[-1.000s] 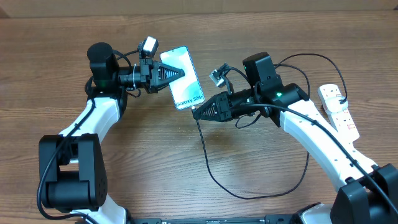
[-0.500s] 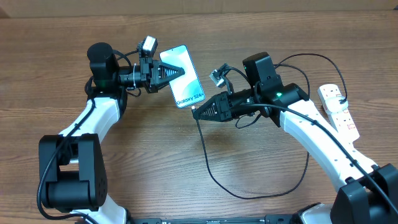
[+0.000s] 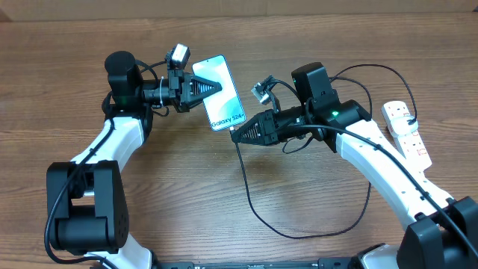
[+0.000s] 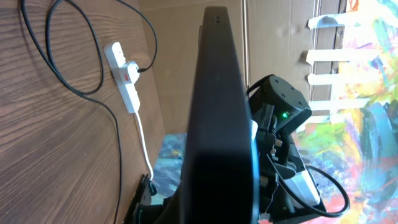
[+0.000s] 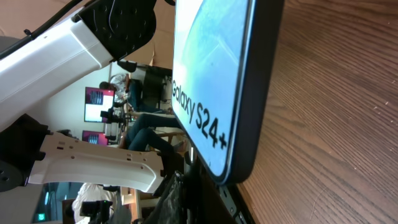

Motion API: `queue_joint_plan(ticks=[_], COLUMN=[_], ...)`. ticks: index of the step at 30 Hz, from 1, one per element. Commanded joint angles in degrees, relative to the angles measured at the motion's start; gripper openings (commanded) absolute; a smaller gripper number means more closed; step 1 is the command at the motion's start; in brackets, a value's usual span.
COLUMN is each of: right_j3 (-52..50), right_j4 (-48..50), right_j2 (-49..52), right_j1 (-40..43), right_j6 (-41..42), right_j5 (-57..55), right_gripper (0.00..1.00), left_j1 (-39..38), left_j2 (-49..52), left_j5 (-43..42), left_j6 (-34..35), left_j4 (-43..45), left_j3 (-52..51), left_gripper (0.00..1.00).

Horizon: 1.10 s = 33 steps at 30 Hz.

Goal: Plug charger to phone and switch on socket
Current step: 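Push the USB-C plug up into the phone's bottom port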

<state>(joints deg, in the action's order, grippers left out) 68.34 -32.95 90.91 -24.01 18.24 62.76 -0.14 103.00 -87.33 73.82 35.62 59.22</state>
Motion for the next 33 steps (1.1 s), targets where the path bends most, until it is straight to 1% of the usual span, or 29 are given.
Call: queue_joint_plan(ticks=[1, 13, 20, 33], right_j3=[-0.13, -0.13, -0.13, -0.13], right_j4=[0.39, 0.42, 1.86, 1.68], right_j2=[0.5, 0.5, 0.5, 0.5], right_j1=[0.13, 0.13, 0.13, 0.13], right_j6=[0.02, 1.07, 1.36, 1.53], right_j5=[0.31, 0.31, 0.33, 0.31], right_gripper=[0.04, 0.04, 0.04, 0.04], left_j1=[0.09, 0.09, -0.37, -1.01], left_j2=[0.07, 0.07, 0.07, 0.07], left_j5=[-1.9, 0.5, 0.5, 0.22], left_j6=[0.79, 1.7, 2.01, 2.01], left_j4=[0.5, 0.48, 0.48, 1.14], left_j3=[0.72, 0.72, 0.72, 0.72], left_gripper=[0.04, 0.04, 0.04, 0.04])
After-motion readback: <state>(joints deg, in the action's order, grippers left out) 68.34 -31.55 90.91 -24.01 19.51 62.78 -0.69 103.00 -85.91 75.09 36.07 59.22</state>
